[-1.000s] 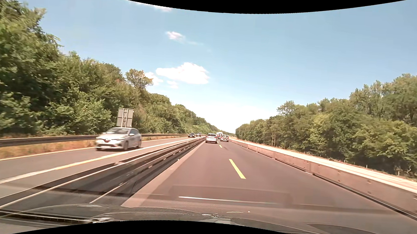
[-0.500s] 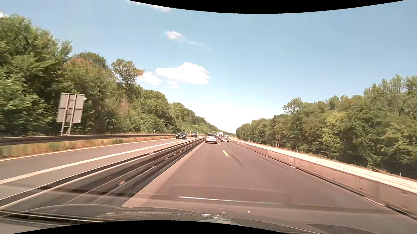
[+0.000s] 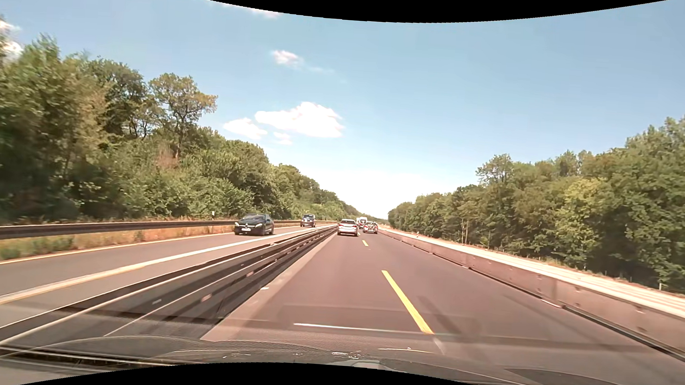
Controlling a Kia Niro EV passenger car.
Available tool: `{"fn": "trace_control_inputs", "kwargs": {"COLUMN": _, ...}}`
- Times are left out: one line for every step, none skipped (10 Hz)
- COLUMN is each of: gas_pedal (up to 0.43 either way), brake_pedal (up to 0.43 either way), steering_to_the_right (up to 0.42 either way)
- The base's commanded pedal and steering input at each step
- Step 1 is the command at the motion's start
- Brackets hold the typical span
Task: Follow the waypoints while adhering to traffic rules and regulations
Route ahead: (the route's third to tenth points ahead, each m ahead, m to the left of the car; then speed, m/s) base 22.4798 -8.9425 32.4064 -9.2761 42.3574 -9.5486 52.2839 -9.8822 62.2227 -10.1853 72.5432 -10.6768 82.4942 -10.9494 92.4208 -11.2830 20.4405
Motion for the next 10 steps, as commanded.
{"fn": "trace_control_inputs", "kwargs": {"gas_pedal": 0.000, "brake_pedal": 0.000, "steering_to_the_right": 0.000}}
{"fn": "trace_control_inputs", "kwargs": {"gas_pedal": 0.000, "brake_pedal": 0.000, "steering_to_the_right": 0.000}}
{"fn": "trace_control_inputs", "kwargs": {"gas_pedal": 0.000, "brake_pedal": 0.000, "steering_to_the_right": 0.000}}
{"fn": "trace_control_inputs", "kwargs": {"gas_pedal": 0.000, "brake_pedal": 0.000, "steering_to_the_right": 0.001}}
{"fn": "trace_control_inputs", "kwargs": {"gas_pedal": 0.000, "brake_pedal": 0.000, "steering_to_the_right": 0.001}}
{"fn": "trace_control_inputs", "kwargs": {"gas_pedal": 0.000, "brake_pedal": 0.000, "steering_to_the_right": 0.001}}
{"fn": "trace_control_inputs", "kwargs": {"gas_pedal": 0.000, "brake_pedal": 0.000, "steering_to_the_right": 0.001}}
{"fn": "trace_control_inputs", "kwargs": {"gas_pedal": 0.020, "brake_pedal": 0.000, "steering_to_the_right": 0.001}}
{"fn": "trace_control_inputs", "kwargs": {"gas_pedal": 0.118, "brake_pedal": 0.000, "steering_to_the_right": 0.001}}
{"fn": "trace_control_inputs", "kwargs": {"gas_pedal": 0.118, "brake_pedal": 0.000, "steering_to_the_right": 0.001}}
